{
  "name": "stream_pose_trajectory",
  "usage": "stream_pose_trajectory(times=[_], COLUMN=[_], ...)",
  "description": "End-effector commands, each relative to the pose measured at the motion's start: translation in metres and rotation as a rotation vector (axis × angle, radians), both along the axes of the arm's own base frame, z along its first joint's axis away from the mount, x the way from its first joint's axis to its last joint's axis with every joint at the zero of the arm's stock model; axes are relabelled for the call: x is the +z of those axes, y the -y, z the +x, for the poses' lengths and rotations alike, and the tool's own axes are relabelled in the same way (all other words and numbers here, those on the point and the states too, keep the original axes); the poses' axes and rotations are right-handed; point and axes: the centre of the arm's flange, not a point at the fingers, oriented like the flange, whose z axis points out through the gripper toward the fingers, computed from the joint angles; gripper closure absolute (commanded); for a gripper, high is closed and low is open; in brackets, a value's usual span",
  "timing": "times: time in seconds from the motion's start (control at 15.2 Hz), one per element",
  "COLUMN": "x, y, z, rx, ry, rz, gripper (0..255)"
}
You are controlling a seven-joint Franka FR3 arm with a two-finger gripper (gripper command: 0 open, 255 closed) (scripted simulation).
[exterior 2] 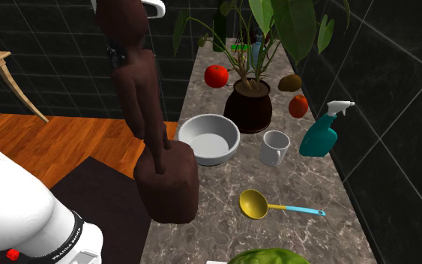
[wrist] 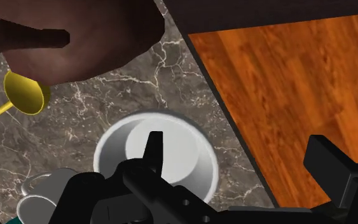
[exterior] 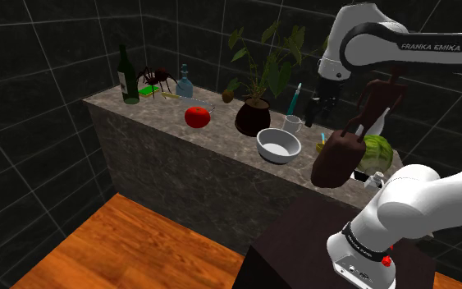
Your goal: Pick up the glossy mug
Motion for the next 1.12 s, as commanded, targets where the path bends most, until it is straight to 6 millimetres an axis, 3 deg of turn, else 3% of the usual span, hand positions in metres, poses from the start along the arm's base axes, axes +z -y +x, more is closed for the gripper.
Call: stream_pose_trajectory(times=[0.0, 1.06], x=[-0.015, -0.12], y=[0.021, 0.168], z=[0.012, 0.109], rx=[0.007, 0.054], ry=[0.009, 0.069], rz=[-0.002, -0.01], gripper=[0, 0])
